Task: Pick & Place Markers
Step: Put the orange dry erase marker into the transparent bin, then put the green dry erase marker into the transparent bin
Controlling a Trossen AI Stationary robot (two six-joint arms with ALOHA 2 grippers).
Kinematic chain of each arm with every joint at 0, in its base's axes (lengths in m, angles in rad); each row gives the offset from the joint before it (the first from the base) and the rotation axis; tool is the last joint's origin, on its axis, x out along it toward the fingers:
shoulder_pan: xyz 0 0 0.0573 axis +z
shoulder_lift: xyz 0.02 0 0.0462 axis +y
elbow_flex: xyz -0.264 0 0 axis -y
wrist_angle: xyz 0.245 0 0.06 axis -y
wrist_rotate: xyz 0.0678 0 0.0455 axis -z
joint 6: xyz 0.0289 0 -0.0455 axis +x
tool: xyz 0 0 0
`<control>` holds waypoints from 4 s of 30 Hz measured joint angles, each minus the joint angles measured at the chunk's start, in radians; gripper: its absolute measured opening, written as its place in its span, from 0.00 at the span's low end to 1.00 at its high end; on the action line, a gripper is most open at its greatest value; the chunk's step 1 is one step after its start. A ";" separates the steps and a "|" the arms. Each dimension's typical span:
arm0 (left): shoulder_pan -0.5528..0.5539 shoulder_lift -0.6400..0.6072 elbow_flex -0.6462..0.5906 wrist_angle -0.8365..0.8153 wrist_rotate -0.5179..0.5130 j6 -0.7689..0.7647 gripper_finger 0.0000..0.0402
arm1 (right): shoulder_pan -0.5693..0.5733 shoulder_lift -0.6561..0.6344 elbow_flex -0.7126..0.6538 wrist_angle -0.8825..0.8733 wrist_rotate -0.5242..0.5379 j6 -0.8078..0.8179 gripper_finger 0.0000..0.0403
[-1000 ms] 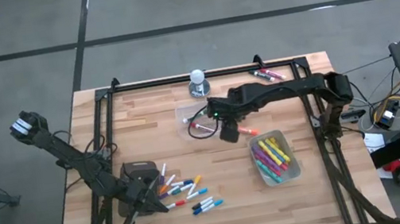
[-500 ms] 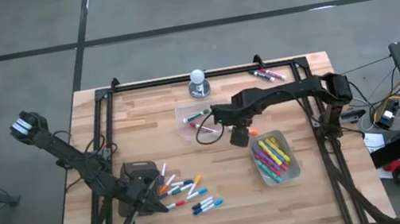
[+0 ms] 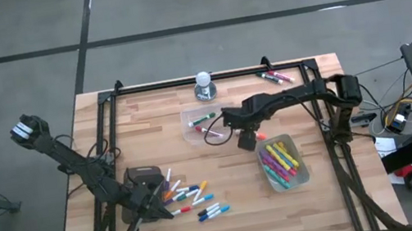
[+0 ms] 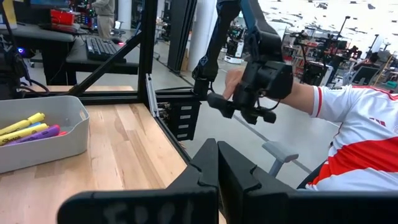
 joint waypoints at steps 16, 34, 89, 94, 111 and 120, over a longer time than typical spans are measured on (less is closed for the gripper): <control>0.000 0.000 0.000 0.000 0.000 0.000 0.00 | -0.029 0.000 -0.126 0.155 -0.064 -0.015 0.44; 0.000 0.000 0.000 0.003 0.000 0.000 0.00 | -0.072 0.000 -0.136 0.184 -0.085 -0.028 0.13; 0.000 0.000 0.000 -0.004 0.000 -0.028 0.00 | -0.036 0.160 0.316 0.299 -0.127 -0.134 0.16; 0.001 0.000 0.000 0.000 0.000 -0.028 0.00 | -0.036 0.198 0.340 0.255 -0.077 -0.156 0.20; 0.002 0.000 0.000 0.002 0.000 0.006 0.00 | -0.038 0.179 0.517 -0.106 0.133 -0.174 0.39; 0.003 0.000 0.000 0.007 -0.073 0.170 0.00 | -0.121 0.149 0.635 -0.423 0.267 -0.176 0.31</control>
